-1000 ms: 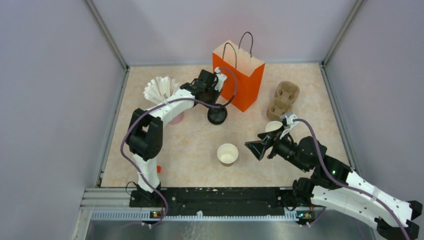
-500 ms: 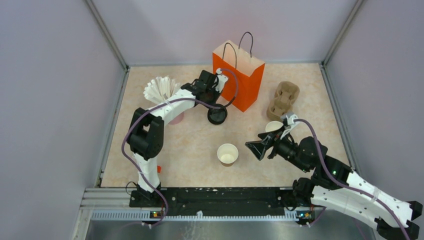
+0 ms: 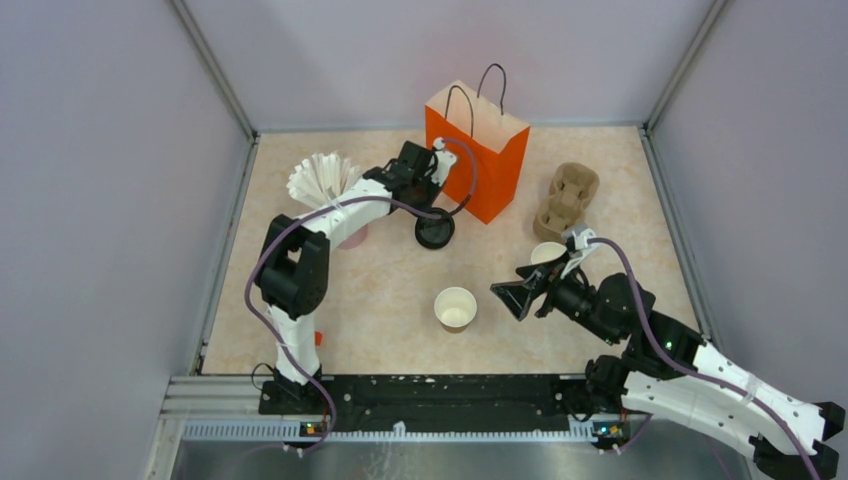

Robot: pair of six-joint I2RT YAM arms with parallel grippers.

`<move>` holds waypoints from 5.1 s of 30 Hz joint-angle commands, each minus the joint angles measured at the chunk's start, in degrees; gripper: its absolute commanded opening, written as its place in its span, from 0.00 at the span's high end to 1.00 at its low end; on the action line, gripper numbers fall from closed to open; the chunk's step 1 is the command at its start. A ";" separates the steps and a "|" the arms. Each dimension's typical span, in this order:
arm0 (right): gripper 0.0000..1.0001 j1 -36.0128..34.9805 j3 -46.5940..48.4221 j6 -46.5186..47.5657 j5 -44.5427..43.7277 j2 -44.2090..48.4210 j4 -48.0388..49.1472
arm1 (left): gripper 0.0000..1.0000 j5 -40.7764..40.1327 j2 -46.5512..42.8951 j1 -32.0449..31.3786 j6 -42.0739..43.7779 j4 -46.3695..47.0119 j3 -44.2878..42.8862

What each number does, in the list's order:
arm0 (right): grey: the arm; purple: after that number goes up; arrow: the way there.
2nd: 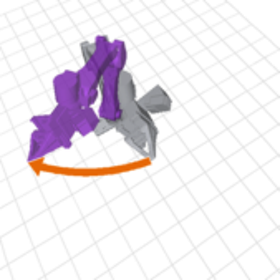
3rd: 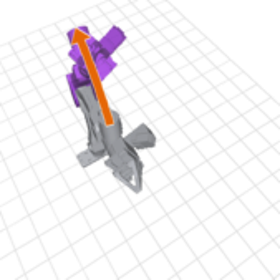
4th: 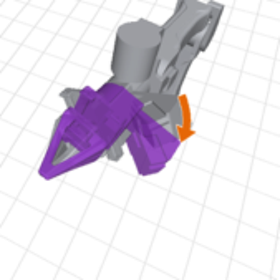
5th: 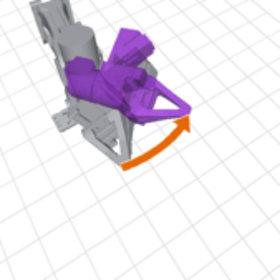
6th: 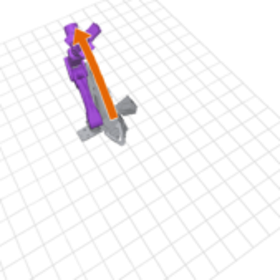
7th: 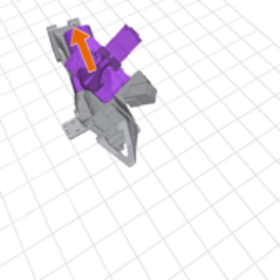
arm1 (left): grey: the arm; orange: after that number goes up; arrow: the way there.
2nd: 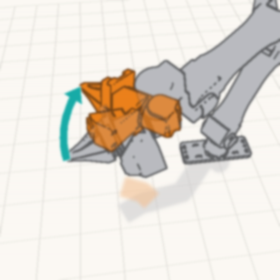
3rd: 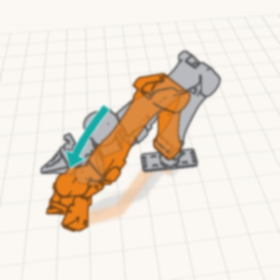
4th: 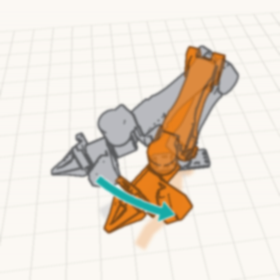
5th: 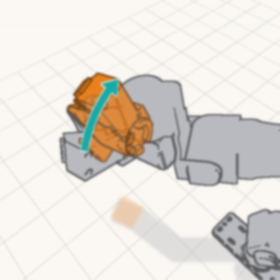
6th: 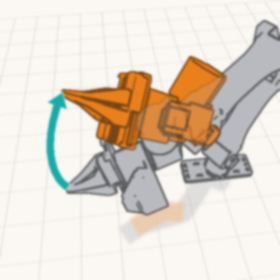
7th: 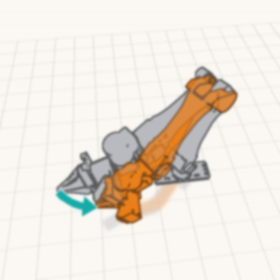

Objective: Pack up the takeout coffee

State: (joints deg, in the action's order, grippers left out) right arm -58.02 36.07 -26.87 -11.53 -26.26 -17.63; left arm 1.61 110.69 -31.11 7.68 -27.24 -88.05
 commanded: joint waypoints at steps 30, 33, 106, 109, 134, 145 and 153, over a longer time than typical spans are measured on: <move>0.25 -0.47 -4.86 0.50 -12.14 -2.03 4.35 | 1.00 1.18 -7.07 0.09 -3.06 -1.52 -0.56; 0.13 -0.47 -5.11 0.42 -13.66 -4.19 5.42 | 1.00 1.29 -8.16 0.09 -3.43 -1.58 0.03; 0.71 -9.52 -5.73 105.75 6.87 -30.82 36.02 | 0.97 29.00 -34.18 -0.80 -22.90 -7.14 14.45; 0.87 -9.95 -6.09 101.09 8.57 -29.22 35.45 | 0.96 28.45 -35.53 -0.82 -23.21 -6.17 14.40; 0.88 -9.94 -8.53 -3.64 3.99 -8.52 28.36 | 0.12 28.78 -54.79 -0.87 -10.64 4.38 20.20; 0.85 -9.98 -14.51 -18.47 -0.27 -3.77 30.10 | 0.16 35.82 -56.97 -0.98 -13.12 5.10 33.06; 0.84 -9.83 -20.17 -24.60 -2.09 -7.22 42.04 | 0.18 33.32 -54.96 -1.02 -19.41 9.06 40.34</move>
State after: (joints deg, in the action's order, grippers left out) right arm -67.40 16.82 -46.83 -11.64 -31.46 15.81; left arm 34.63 55.00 -31.97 -8.01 -22.79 -49.71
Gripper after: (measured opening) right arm 0.163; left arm 0.830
